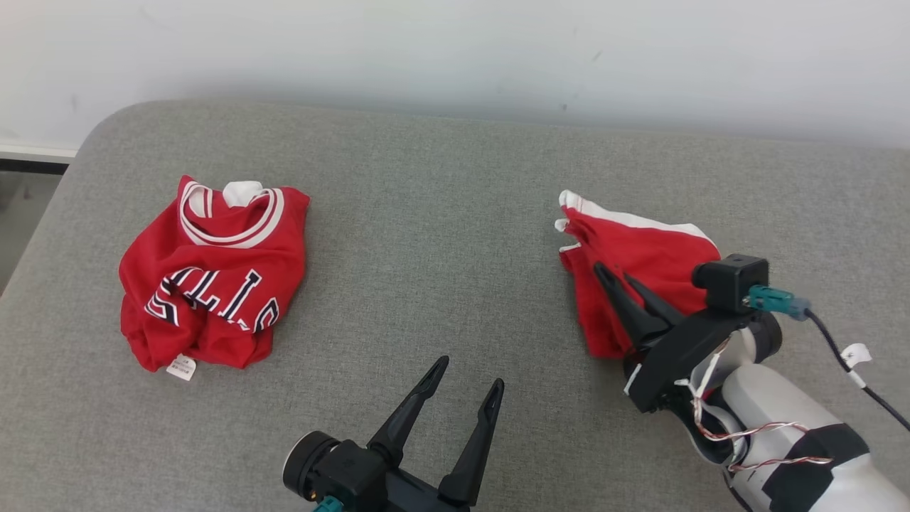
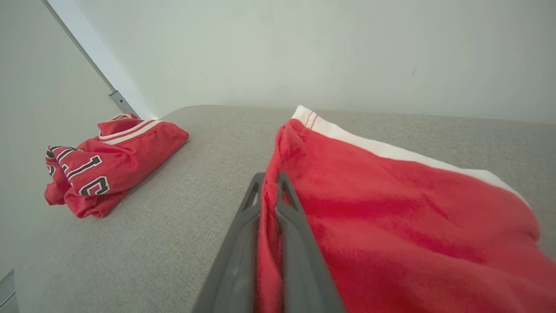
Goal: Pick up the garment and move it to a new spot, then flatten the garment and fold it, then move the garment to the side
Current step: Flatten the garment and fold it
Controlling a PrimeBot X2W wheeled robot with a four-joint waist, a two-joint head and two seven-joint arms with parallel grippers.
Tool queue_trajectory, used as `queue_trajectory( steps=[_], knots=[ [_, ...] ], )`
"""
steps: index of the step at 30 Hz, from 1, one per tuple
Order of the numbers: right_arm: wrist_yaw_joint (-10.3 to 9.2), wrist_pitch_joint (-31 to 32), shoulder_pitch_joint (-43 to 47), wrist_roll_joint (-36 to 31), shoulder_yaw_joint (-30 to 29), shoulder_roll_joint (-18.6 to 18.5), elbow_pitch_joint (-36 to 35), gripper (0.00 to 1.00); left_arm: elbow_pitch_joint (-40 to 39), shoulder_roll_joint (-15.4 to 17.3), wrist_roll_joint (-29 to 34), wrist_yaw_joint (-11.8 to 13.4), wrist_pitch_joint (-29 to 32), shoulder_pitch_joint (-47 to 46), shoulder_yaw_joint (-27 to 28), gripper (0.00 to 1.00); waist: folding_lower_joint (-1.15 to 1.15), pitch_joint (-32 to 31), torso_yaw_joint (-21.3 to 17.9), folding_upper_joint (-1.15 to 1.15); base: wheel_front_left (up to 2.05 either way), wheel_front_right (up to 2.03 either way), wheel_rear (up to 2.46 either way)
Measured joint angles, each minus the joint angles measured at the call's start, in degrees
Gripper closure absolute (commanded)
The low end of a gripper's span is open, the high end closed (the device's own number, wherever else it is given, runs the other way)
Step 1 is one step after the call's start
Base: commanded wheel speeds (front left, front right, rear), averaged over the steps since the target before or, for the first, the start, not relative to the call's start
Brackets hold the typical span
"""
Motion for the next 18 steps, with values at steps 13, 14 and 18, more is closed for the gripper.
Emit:
queue_trajectory(
  steps=[13,14,18],
  knots=[
    [0.00,-2.96,0.88,-1.77,-0.31,1.14,0.16,0.00,-0.02,-0.38,0.13,0.00,0.00,0.27,1.38,0.00,0.00,-0.38,-0.73,0.00,0.00,0.00,0.00],
    [0.00,-3.65,1.37,-2.22,-1.14,0.33,-0.33,0.00,-0.08,-0.40,0.23,0.01,0.00,0.59,1.76,0.00,0.00,-0.54,-0.95,0.00,0.00,0.00,0.00],
    [0.00,-5.75,4.05,-5.91,-5.21,-3.58,-1.79,0.00,-1.08,-0.43,0.99,0.51,0.00,1.88,3.64,0.00,0.00,-1.25,-2.21,0.00,0.00,0.00,0.00]
  ],
)
